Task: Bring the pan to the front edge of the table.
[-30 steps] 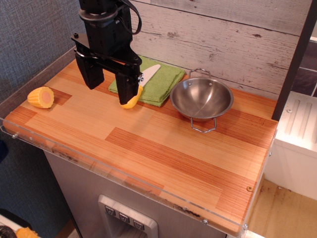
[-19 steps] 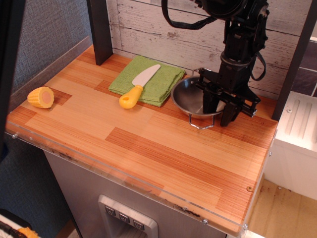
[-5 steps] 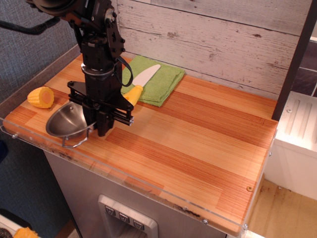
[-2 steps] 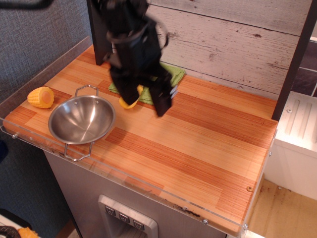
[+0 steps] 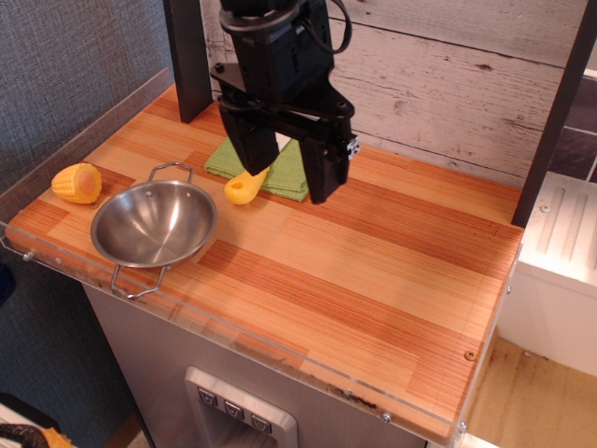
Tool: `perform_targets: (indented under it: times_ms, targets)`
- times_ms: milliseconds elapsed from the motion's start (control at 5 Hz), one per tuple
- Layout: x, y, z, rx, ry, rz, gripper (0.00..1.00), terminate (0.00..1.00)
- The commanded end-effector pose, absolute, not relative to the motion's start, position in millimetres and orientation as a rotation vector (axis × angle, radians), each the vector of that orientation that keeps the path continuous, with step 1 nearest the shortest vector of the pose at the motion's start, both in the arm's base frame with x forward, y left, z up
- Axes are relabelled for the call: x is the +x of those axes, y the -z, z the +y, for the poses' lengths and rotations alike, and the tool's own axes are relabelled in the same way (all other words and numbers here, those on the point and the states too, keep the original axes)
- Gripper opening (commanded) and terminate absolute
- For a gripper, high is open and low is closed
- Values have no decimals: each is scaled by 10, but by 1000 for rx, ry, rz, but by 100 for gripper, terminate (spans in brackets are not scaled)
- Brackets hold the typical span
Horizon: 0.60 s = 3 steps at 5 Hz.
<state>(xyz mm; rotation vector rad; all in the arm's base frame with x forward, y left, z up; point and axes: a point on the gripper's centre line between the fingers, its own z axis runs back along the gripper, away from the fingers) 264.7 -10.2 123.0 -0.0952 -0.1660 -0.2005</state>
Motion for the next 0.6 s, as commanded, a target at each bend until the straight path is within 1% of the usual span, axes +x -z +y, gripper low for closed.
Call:
perform_targets:
  times_ms: [0, 200, 400]
  targets:
    - [2516, -1347, -152, 64, 121, -121, 100, 0]
    - [2516, -1347, -152, 64, 121, -121, 100, 0]
    - [2516, -1347, -152, 64, 121, -121, 100, 100]
